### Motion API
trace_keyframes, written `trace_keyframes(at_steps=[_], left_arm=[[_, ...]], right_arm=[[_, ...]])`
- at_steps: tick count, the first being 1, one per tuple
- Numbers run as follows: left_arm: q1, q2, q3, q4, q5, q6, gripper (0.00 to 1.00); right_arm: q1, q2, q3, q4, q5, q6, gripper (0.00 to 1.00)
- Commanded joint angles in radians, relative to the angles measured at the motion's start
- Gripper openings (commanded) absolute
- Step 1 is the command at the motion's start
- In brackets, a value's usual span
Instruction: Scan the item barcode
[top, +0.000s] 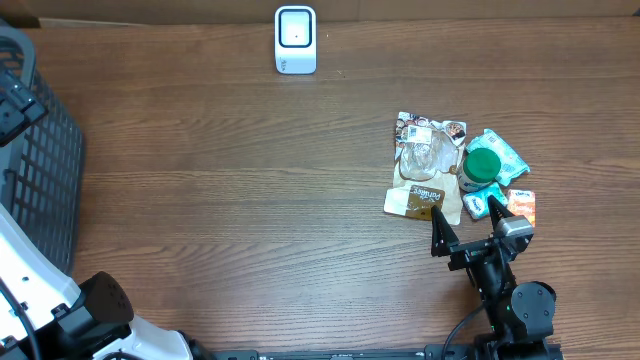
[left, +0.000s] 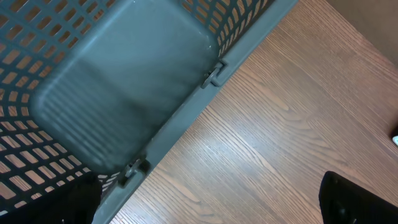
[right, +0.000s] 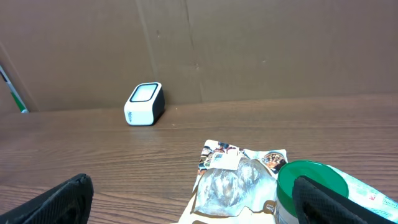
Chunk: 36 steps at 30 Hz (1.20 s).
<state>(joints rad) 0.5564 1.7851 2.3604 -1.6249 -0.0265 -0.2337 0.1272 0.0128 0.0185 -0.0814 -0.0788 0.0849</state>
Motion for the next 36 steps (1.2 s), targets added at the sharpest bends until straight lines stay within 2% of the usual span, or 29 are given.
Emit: trace_keyframes(at_steps=[1,6,11,20,28,32,36], left_arm=[[-0.005,-0.005,-0.004,0.002,0.001,-0.01,1.0],[-0.011,-0.033,-0.004,0.002,0.001,-0.01,1.0],[-0.079,-0.161,-0.019,0.002,0.0,-0.01,1.0],[-0.474,-0.489,-0.255,0.002,0.001,-0.01,0.99],[-0.45,-0.706,-0.443,0.008,-0.023,0.004,0.99],[-0.455,-0.83,-0.586,0.101,-0.136,0.021,1.0],[-0.455,-0.986,-0.842,0.379,-0.137,0.081,0.99]], right_arm=[[0.008,-0.01,-0.011,0.005,-0.005,-0.004,1.0],[0.008,-0.01,-0.011,0.005,-0.005,-0.004,1.0],[0.008,-0.01,-0.011,0.005,-0.005,-0.004,1.0],[0.008,-0.01,-0.011,0.005,-0.005,-0.004,1.0],[0.008,-0.01,-0.011,0.005,-0.005,-0.004,1.0],[0.008,-0.01,-0.011,0.005,-0.005,-0.004,1.0],[0.008,-0.01,-0.011,0.005,-0.005,-0.004,1.0]])
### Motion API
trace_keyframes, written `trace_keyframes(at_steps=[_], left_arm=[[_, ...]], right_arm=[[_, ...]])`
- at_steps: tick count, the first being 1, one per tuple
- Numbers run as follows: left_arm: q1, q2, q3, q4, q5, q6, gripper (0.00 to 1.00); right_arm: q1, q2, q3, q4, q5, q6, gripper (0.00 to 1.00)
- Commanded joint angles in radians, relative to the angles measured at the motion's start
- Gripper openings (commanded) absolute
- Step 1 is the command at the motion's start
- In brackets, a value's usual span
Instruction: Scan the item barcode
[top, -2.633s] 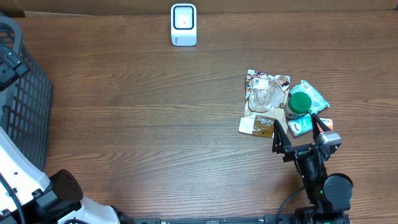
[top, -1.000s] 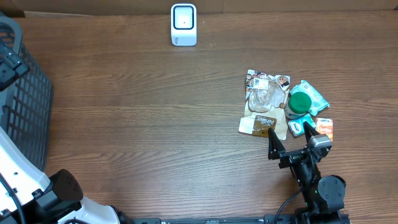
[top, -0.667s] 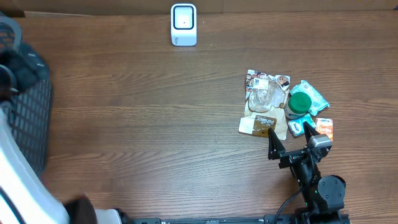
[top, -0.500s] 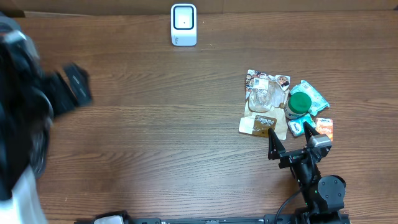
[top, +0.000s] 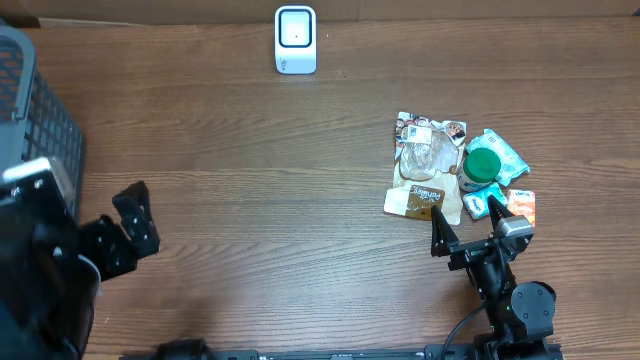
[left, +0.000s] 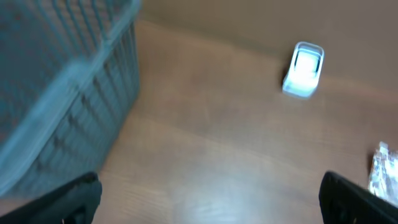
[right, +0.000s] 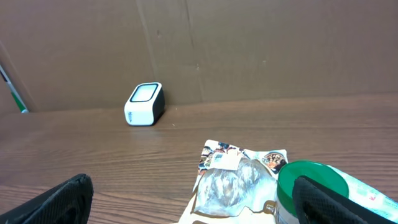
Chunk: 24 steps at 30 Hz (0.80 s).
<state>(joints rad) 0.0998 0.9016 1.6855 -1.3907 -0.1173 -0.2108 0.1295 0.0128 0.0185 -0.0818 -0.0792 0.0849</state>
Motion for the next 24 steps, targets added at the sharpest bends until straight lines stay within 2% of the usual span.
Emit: trace_keyframes(at_steps=[1,8,15,20,24], left_arm=[[0.002,-0.137,-0.231,0.215,-0.046,0.058,1.0],[-0.016,-0.368,-0.721,0.742,0.056,0.058,1.0],[-0.055,-0.567,-1.16,1.171,0.056,0.081,0.99],[-0.087,-0.705,-1.414,1.419,0.055,0.08,1.0],[-0.113,-0.79,-1.54,1.51,0.055,0.081,1.0]], right_arm=[[0.006,-0.01,-0.011,0.005,-0.005,-0.004,1.0],[0.006,-0.01,-0.011,0.005,-0.005,-0.004,1.0],[0.006,-0.01,-0.011,0.005,-0.005,-0.004,1.0],[0.006,-0.01,-0.011,0.005,-0.005,-0.004,1.0],[0.006,-0.01,-0.011,0.005,-0.005,-0.004,1.0]])
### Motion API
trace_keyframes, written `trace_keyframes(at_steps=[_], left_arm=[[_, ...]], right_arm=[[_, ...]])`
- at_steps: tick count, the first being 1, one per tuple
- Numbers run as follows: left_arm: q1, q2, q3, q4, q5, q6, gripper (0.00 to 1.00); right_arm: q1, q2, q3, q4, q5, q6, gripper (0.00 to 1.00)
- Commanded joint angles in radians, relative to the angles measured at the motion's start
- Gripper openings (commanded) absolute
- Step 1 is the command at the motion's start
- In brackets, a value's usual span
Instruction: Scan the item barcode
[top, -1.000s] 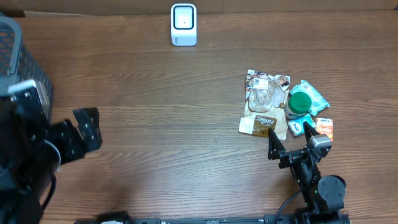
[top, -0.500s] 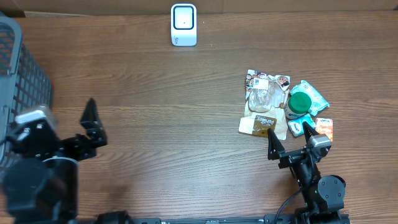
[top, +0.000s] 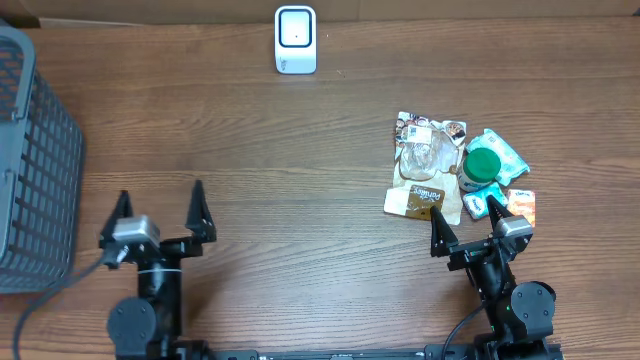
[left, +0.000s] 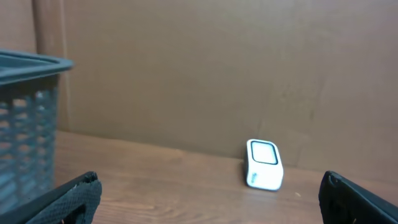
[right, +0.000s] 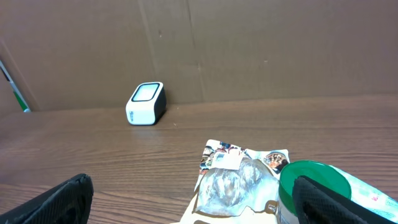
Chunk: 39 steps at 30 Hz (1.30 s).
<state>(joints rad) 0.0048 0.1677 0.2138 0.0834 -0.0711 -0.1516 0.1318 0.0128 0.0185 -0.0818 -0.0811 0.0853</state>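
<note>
The white barcode scanner (top: 295, 40) stands at the table's far edge; it also shows in the left wrist view (left: 264, 172) and the right wrist view (right: 146, 102). The items lie in a cluster at the right: a clear-windowed snack pouch (top: 428, 165), a green-lidded jar (top: 482, 165), a teal packet (top: 507, 148) and a small orange packet (top: 522, 205). My right gripper (top: 467, 222) sits just in front of the cluster, open and empty, with the pouch (right: 239, 180) and jar lid (right: 311, 183) close ahead. My left gripper (top: 158, 212) rests open and empty at the front left.
A grey mesh basket (top: 30, 170) stands at the table's left edge, left of my left gripper; its rim (left: 25, 62) shows in the left wrist view. A brown cardboard wall backs the table behind the scanner.
My left arm has moved from beside the basket to the front left of the table, and its camera now looks level toward the scanner. The right arm and the items have not moved.
At first my left wrist looked down onto the basket at the far left. Then the left gripper stood open next to the basket, its view blurred and turned toward the scanner. Now it sits low at the front left. The right gripper stayed open by the items throughout.
</note>
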Motion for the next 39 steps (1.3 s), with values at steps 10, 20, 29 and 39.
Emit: trace_keyframes(at_steps=[10,20,29,39], left_arm=[[-0.026,-0.164,-0.209,0.007,-0.007,0.091,1.0],[-0.026,-0.163,-0.208,-0.161,0.061,0.103,1.0],[-0.026,-0.163,-0.208,-0.161,0.061,0.103,1.0],[-0.026,-0.163,-0.208,-0.161,0.061,0.103,1.0]], right_arm=[[0.004,-0.01,-0.011,0.005,-0.003,-0.004,1.0],[0.004,-0.01,-0.011,0.005,-0.003,-0.004,1.0],[0.004,-0.01,-0.011,0.005,-0.003,-0.004,1.0],[0.004,-0.01,-0.011,0.005,-0.003,-0.004,1.0]])
